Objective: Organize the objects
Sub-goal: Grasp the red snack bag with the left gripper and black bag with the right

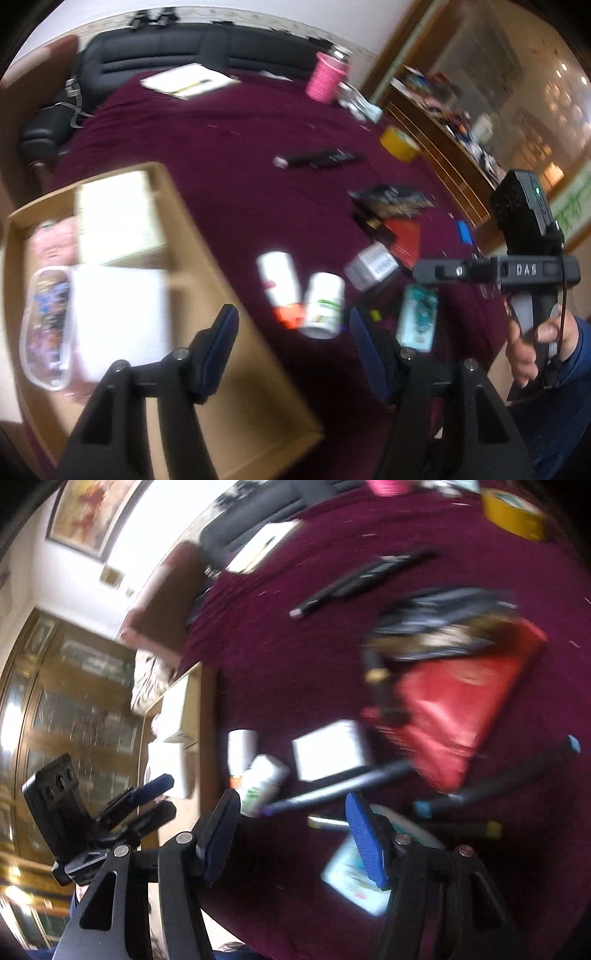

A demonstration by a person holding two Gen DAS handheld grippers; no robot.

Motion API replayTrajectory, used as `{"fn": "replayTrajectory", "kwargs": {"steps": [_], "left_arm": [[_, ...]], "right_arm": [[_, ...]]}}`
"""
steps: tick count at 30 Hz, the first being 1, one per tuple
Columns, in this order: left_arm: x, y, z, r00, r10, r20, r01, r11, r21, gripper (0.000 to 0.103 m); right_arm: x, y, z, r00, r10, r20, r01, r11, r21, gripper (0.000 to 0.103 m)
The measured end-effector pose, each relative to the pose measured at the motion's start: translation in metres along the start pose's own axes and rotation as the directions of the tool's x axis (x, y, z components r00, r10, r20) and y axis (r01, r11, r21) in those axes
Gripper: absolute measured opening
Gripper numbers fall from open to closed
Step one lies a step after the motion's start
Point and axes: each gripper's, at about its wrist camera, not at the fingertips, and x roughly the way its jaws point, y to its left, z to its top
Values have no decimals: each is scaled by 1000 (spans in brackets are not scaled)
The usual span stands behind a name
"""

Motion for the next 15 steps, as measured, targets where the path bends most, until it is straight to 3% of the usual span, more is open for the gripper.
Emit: {"fn": "replayTrajectory", "kwargs": {"steps": [9,13,15], "left_arm": [[34,-56,6,998,-14,-63,18,998,62,62],[34,-74,3,998,-10,-65,16,996,85,62],[30,-79,-1,998,-10,-63,16,996,86,62]], "right_arm": [[-56,-60,21,993,-45,109,36,996,85,66],[-69,-42,61,983,-111,148,123,990,-72,74],[-65,-25,88,981,-136,140,166,959,-229,87]]}}
